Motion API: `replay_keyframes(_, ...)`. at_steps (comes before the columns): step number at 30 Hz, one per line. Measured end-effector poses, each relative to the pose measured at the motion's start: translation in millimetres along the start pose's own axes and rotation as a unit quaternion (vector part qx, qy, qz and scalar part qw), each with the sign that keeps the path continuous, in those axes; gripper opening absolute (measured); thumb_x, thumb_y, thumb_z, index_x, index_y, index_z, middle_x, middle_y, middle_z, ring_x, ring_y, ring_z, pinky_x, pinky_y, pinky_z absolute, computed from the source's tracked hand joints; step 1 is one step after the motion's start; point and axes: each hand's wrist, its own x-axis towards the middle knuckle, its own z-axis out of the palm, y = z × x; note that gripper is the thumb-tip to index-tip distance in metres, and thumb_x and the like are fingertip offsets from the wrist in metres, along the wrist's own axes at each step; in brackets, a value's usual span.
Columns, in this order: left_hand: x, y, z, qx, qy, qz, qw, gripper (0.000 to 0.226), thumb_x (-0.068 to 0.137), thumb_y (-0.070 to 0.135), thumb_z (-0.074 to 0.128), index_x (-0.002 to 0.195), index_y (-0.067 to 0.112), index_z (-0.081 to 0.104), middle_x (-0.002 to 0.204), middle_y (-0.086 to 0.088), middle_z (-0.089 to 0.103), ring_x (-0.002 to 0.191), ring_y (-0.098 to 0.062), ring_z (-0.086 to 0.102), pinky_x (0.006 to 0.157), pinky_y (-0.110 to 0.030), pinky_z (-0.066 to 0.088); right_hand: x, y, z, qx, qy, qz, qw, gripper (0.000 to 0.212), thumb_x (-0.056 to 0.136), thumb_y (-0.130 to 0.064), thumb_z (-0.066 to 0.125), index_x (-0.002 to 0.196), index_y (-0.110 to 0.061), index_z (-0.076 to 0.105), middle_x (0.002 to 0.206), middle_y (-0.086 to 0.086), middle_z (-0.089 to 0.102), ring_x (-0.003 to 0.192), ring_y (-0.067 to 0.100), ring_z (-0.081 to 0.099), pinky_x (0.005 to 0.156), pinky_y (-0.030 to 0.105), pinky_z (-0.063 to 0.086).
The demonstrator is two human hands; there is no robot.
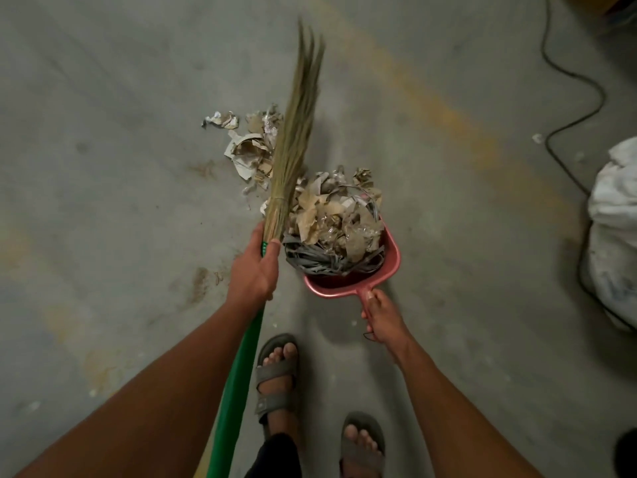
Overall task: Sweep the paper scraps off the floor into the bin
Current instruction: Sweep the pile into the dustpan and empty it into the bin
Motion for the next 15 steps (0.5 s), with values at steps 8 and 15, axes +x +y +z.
replay_keyframes(8, -71.5, 8.4, 5.6, 0.013, 0.018, -0.022, 1.000, 0.056, 0.110, 0.049, 0.039, 0.163, 0.048, 0.021, 0.107, -0.014, 0.068, 0.070, -0.027, 0.067, 0.046, -0.031, 0.054, -86.8, 20.1, -64.3, 0.029, -0.001, -0.039, 0.999, 0.031, 0.111, -0.048, 0.043, 0.117, -0.023, 0.061, 0.083, 0.001, 0.055, 0.056, 0.009, 0.043, 0.050, 0.022, 0.038)
replay_keyframes(15, -141.7, 1.4, 22.5, 0.001, -0.006, -0.035, 0.999, 0.057, 0.108, 0.050, 0.042, 0.161, 0.050, 0.024, 0.108, -0.019, 0.068, 0.067, -0.029, 0.066, 0.046, -0.032, 0.055, -144.5, 52.6, -118.4, 0.046, 0.038, -0.058, 0.997, 0.025, 0.112, -0.044, 0.042, 0.117, -0.031, 0.062, 0.085, 0.001, 0.057, 0.059, 0.010, 0.046, 0.050, 0.022, 0.041)
